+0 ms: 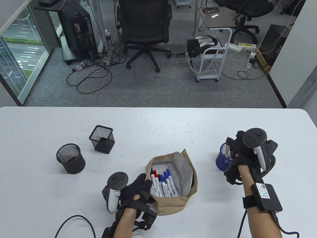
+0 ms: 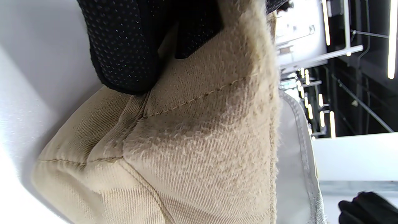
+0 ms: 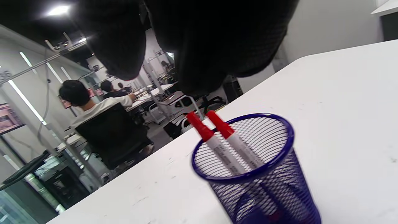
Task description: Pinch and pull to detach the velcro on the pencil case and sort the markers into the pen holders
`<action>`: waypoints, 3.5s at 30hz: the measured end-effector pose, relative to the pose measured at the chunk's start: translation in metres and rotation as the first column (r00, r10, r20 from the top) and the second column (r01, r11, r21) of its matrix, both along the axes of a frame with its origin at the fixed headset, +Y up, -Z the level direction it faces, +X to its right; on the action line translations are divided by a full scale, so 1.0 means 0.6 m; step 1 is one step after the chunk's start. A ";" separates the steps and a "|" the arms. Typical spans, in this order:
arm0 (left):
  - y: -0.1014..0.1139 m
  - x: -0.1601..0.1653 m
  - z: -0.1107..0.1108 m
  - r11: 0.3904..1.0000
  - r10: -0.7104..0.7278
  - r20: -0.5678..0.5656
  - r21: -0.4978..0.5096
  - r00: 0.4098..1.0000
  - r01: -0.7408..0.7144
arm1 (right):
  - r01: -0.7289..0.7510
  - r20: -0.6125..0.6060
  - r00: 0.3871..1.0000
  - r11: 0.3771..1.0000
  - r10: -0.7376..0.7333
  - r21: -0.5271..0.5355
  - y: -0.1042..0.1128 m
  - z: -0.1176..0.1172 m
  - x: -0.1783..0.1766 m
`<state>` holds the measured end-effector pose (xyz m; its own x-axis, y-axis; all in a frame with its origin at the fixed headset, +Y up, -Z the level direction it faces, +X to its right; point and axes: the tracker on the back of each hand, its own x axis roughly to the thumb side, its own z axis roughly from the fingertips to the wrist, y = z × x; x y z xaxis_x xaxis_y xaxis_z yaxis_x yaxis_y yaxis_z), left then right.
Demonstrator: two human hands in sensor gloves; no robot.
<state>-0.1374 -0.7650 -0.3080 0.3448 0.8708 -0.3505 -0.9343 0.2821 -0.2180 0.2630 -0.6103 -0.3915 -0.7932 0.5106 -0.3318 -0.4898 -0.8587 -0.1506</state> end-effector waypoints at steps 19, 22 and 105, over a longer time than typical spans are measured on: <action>0.000 0.001 0.000 1.000 -0.004 0.003 -0.002 1.000 0.004 | -0.051 -0.505 0.842 0.904 -0.189 -0.424 -0.069 -0.006 -0.335; 0.000 0.001 0.000 1.000 -0.001 0.003 -0.004 1.000 0.002 | -0.158 -0.537 0.830 0.861 -0.150 -0.484 -0.107 -0.017 -0.367; -0.004 0.003 -0.003 1.000 -0.024 0.005 -0.003 1.000 0.024 | -0.079 -0.101 0.990 0.980 0.099 0.185 0.114 0.056 -0.037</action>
<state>-0.1358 -0.7675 -0.3100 0.3677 0.8611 -0.3511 -0.9260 0.3043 -0.2235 0.2406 -0.5420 -0.3577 -0.8646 0.4796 -0.1499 -0.4345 -0.8634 -0.2566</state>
